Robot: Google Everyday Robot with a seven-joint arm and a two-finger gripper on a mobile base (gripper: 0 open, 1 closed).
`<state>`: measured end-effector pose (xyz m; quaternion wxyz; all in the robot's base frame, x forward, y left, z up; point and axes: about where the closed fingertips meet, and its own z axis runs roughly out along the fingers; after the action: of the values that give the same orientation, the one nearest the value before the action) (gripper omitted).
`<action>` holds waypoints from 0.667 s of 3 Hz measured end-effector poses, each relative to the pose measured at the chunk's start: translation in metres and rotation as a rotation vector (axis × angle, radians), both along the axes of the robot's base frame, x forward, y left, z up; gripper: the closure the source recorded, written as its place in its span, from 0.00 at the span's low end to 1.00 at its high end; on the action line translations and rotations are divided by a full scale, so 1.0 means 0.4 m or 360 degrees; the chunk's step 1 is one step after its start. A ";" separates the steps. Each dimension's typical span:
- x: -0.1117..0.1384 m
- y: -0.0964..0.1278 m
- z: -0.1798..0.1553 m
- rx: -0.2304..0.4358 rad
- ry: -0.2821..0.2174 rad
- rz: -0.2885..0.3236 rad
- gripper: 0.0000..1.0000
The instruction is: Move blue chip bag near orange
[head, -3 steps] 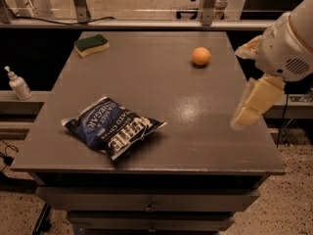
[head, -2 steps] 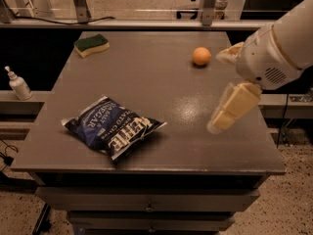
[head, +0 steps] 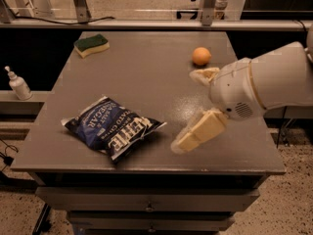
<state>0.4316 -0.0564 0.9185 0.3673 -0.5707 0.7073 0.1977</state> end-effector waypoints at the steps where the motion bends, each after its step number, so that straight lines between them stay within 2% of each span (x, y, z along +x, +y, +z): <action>1: -0.032 0.078 -0.009 0.0190 0.0050 -0.0023 0.00; 2: -0.032 0.078 -0.009 0.0190 0.0050 -0.0023 0.00</action>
Offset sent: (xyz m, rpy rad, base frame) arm -0.0097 0.0231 -0.0056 0.0885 0.0221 -0.0115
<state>0.4189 -0.0253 0.9148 0.3910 -0.5395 0.7040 0.2458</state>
